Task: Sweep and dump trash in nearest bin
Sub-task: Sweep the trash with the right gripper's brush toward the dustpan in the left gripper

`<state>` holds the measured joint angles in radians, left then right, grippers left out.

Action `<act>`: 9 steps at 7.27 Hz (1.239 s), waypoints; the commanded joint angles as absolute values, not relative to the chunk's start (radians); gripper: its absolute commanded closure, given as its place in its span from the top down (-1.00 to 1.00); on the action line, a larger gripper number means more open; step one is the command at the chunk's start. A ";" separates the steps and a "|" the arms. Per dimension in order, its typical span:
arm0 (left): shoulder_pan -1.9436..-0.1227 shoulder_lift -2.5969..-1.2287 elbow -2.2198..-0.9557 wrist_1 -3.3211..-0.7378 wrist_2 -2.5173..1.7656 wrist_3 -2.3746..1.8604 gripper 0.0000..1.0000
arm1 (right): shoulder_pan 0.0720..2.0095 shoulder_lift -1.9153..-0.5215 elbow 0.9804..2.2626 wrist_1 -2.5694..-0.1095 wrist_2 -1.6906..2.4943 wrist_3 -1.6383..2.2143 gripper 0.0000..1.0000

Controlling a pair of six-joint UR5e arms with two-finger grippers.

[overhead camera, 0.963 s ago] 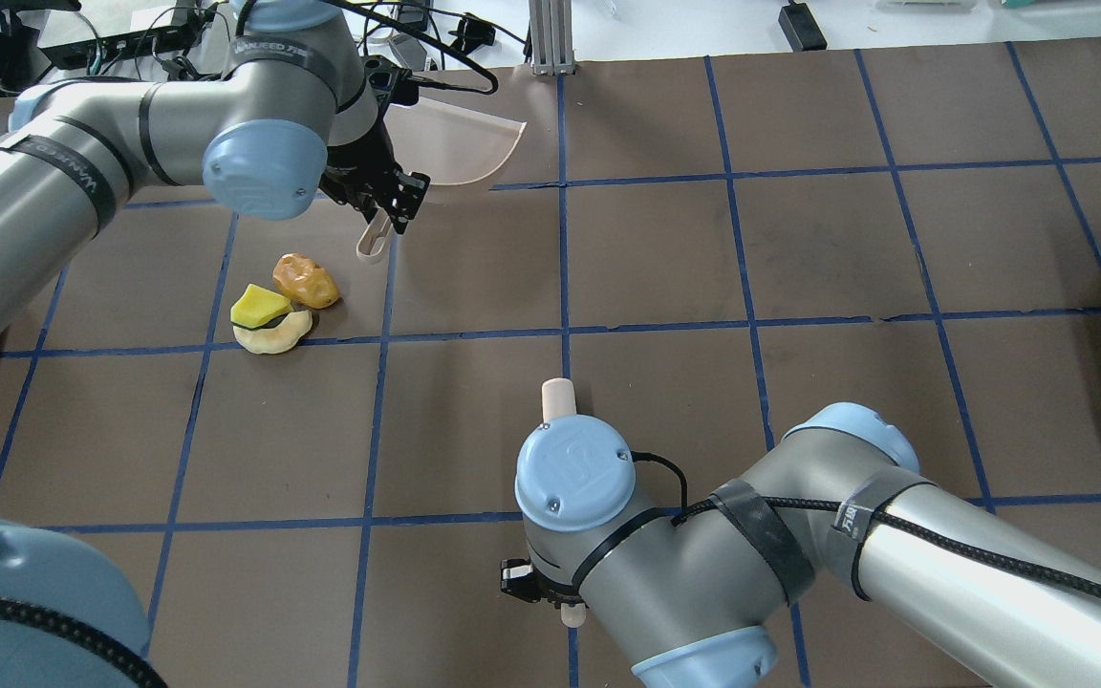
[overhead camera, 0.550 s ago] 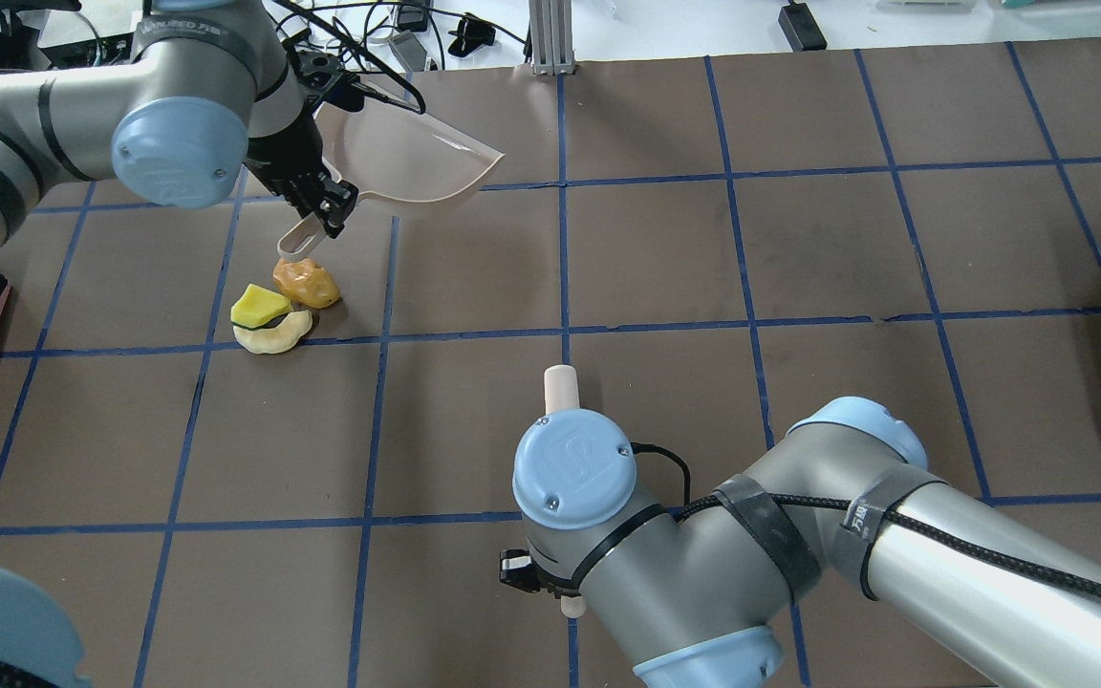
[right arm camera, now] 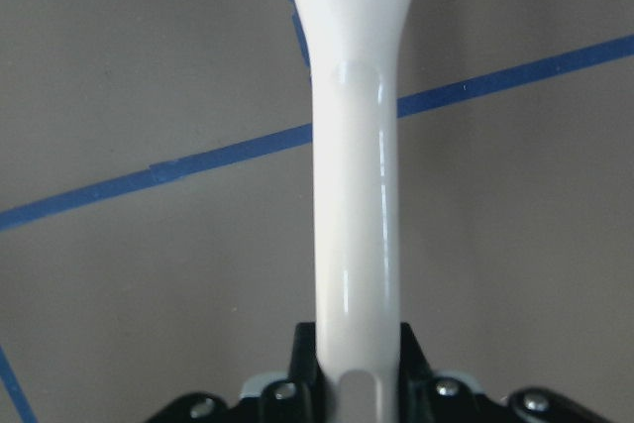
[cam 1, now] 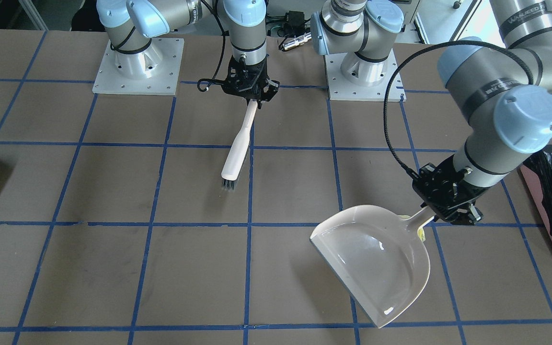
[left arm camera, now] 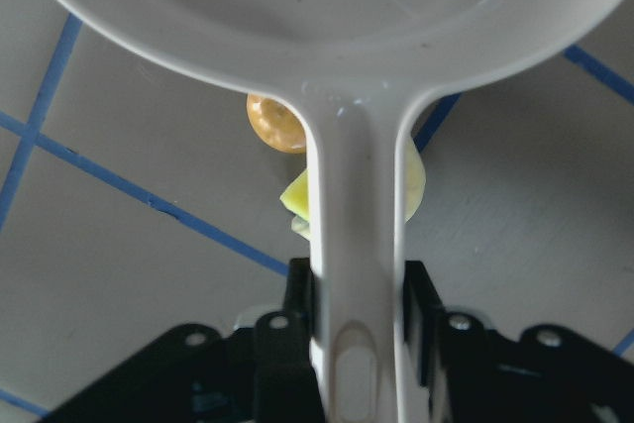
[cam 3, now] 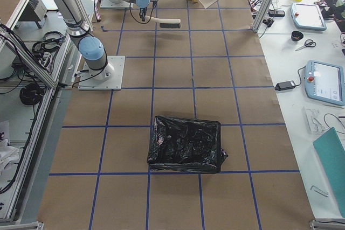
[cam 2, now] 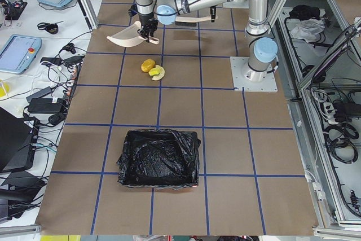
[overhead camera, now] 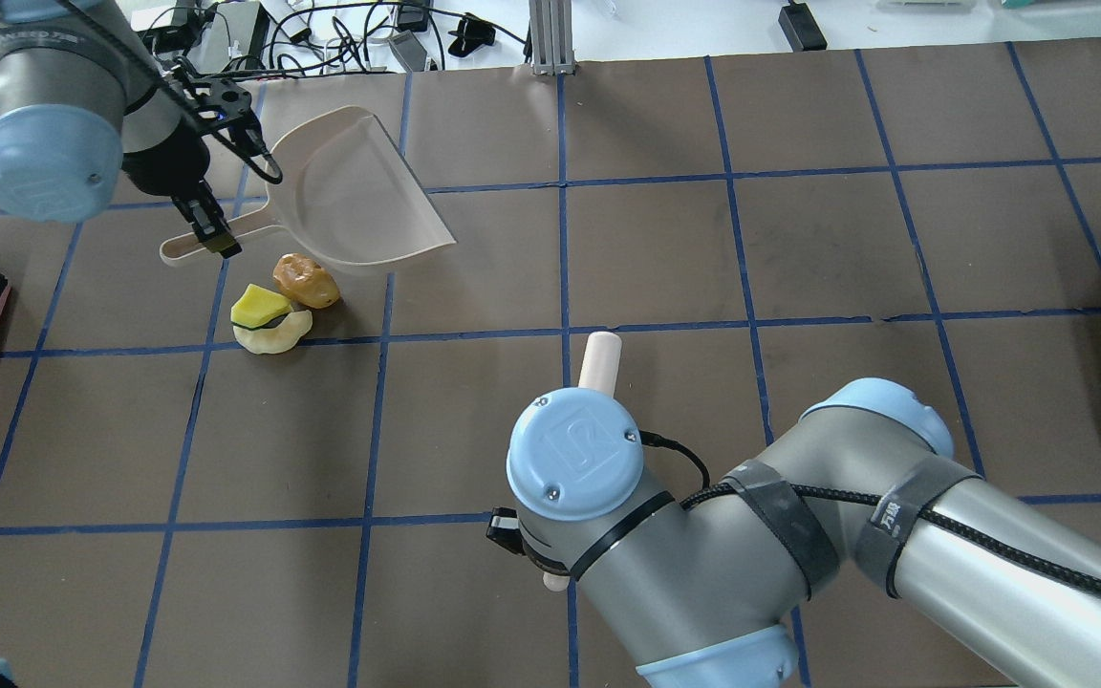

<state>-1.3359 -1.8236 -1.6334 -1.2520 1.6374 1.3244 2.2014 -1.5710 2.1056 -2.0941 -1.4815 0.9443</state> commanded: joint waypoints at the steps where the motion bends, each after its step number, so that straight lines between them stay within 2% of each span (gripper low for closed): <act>1: -1.173 -1.809 -1.663 -1.249 1.637 1.657 -1.00 | 2.203 -1.530 1.989 -2.005 -1.482 1.136 -1.00; 5: -0.967 -1.813 -1.648 -1.244 1.701 2.047 -1.00 | 2.241 -1.347 1.777 -1.977 -1.417 1.428 -1.00; 9: -0.911 -1.893 -1.629 -1.148 1.781 2.215 -1.00 | 2.333 -1.096 1.466 -1.914 -1.410 1.560 -1.00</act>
<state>-0.9169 -1.8659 -1.6379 -1.1775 1.7576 2.1703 2.2991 -1.1719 1.5541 -1.9327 -1.4160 1.5278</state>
